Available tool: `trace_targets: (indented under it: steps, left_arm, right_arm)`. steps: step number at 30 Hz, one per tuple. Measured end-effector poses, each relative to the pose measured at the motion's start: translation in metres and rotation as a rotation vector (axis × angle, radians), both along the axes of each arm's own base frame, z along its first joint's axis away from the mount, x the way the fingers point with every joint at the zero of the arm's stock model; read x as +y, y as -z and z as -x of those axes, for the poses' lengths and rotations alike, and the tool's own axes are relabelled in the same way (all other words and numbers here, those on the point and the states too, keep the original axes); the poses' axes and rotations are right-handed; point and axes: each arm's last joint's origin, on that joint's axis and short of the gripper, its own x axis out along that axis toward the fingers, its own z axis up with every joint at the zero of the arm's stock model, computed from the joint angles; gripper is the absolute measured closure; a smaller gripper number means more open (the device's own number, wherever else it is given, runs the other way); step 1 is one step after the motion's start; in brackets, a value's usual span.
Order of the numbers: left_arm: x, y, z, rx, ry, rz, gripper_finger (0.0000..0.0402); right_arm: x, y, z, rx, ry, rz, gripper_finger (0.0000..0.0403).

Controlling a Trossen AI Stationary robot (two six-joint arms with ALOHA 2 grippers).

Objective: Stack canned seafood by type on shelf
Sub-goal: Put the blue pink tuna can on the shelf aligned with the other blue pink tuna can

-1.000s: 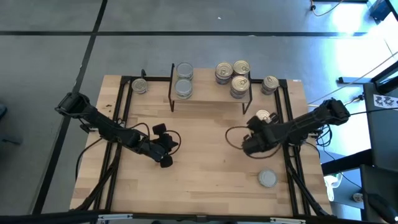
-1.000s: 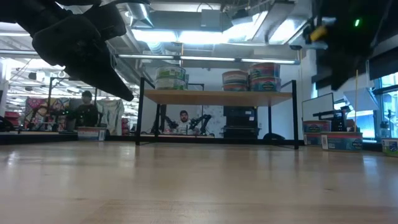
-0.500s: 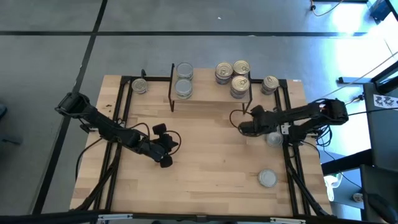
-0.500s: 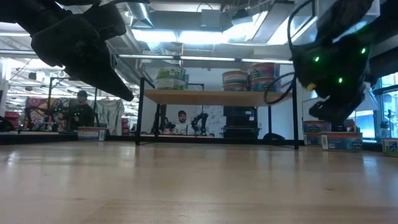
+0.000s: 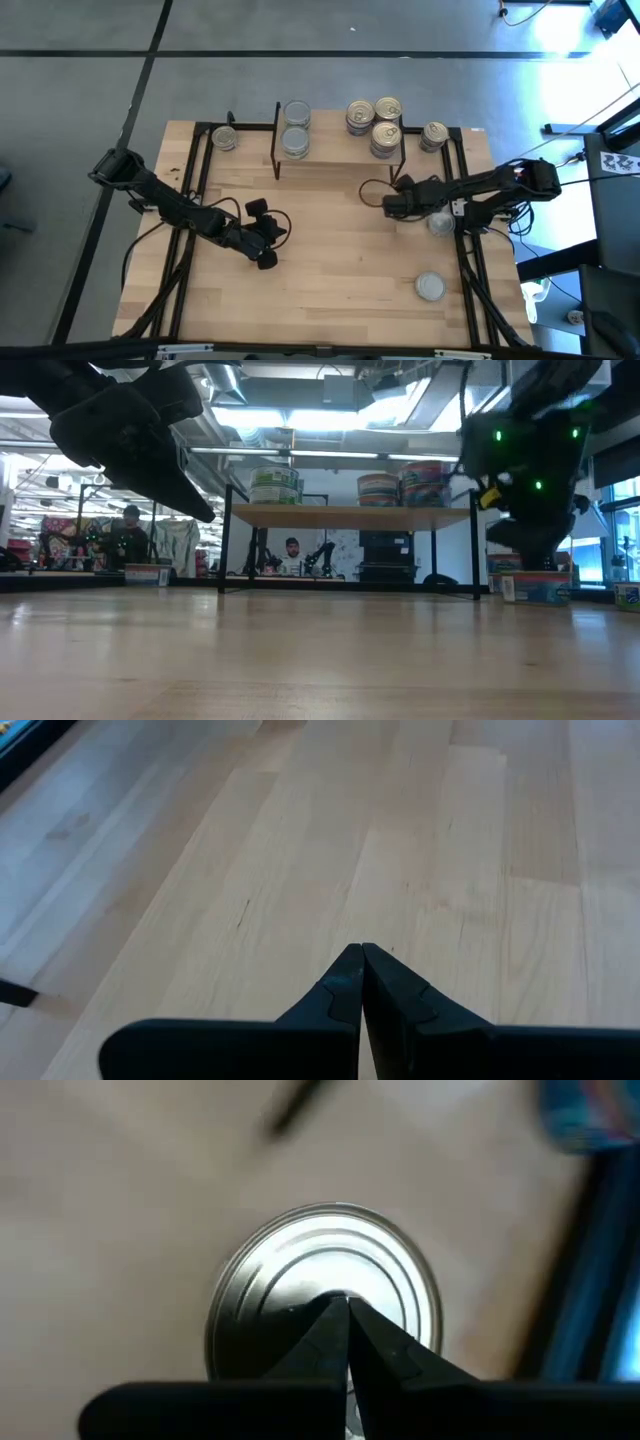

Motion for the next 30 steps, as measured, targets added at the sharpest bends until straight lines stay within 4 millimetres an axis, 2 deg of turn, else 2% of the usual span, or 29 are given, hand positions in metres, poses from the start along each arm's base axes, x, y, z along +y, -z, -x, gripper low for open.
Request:
trace_targets:
  steps: [6,8,12,24,30]
  left_arm:
    - [0.000,0.000,0.000,0.000,0.000,0.000,0.0396]
    - [0.000,0.000,0.000,0.000,0.000,0.000,0.0396]
    - [0.000,0.000,0.000,0.003,0.005,-0.006,0.0396]
    - [0.000,-0.001,-0.001,-0.004,0.016,-0.014,0.0396]
    - [0.000,-0.001,-0.001,0.009,0.055,-0.060,0.0396]
  right_arm:
    - [0.034,-0.011,-0.031,-0.253,-0.176,-0.188,0.0393]
    - [0.042,-0.008,-0.043,-0.341,-0.221,-0.254,0.0393]
    - [0.055,0.000,-0.059,-0.421,-0.316,-0.261,0.0393]
    - [0.067,0.027,-0.102,-0.634,-0.502,-0.216,0.0393]
    - [0.069,0.031,-0.115,-0.732,-0.588,-0.149,0.0393]
